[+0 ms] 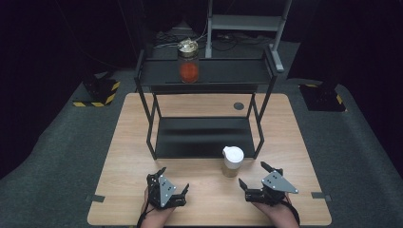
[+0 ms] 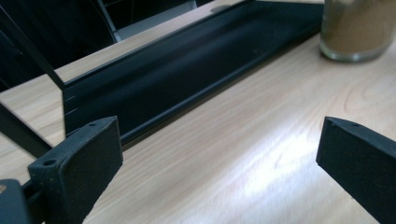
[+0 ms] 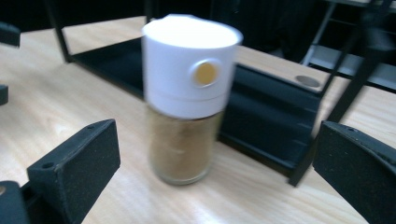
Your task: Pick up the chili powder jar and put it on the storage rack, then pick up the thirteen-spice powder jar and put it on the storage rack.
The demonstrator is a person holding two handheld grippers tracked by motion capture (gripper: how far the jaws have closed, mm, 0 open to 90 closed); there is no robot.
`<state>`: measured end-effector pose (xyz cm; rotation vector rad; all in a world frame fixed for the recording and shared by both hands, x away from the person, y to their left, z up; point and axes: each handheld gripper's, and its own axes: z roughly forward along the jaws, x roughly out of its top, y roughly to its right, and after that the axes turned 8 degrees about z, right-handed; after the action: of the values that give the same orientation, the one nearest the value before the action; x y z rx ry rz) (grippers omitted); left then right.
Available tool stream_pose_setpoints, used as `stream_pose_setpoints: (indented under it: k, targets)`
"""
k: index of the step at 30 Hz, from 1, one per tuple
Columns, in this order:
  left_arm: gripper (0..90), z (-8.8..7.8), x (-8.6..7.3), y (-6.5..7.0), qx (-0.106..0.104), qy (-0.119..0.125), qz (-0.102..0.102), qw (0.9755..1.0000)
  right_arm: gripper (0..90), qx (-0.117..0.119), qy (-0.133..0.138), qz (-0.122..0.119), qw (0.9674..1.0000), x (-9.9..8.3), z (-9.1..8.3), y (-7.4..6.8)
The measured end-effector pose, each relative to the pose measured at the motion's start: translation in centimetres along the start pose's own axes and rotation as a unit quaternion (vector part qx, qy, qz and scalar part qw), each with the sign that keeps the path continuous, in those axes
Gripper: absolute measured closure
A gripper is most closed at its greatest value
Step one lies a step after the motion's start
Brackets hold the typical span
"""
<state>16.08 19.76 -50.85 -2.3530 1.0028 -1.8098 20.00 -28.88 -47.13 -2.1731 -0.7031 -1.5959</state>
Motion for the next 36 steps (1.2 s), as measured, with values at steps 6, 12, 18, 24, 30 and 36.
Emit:
stream_pose_setpoints:
  k: [6,12,18,24,30,36]
  targets:
    - [0.6,-0.4,-0.1,0.7,0.016,-0.002,0.016,0.9997,0.0,0.025,-0.016,0.000,0.9996,0.3,2.4,0.4]
    - [0.6,-0.3,0.0,0.7,0.006,-0.002,0.031,0.9995,1.3,0.026,-0.007,0.003,0.9996,1.6,5.3,0.7]
    - [0.6,-0.9,-0.2,0.8,0.001,0.000,0.027,0.9996,18.6,0.028,-0.008,0.010,0.9995,2.2,5.8,0.5]
    - [0.6,-0.7,-0.1,0.4,-0.005,-0.004,0.019,0.9998,28.4,0.045,-0.003,0.021,0.9988,1.7,5.9,1.1]
    - [0.6,-0.8,-0.2,0.2,-0.007,0.000,0.014,0.9999,29.4,0.047,0.003,0.026,0.9985,1.6,5.9,1.2]
    - [0.6,-0.7,-0.2,0.1,-0.010,-0.001,0.018,0.9998,29.4,0.047,0.011,0.011,0.9988,1.7,5.4,0.7]
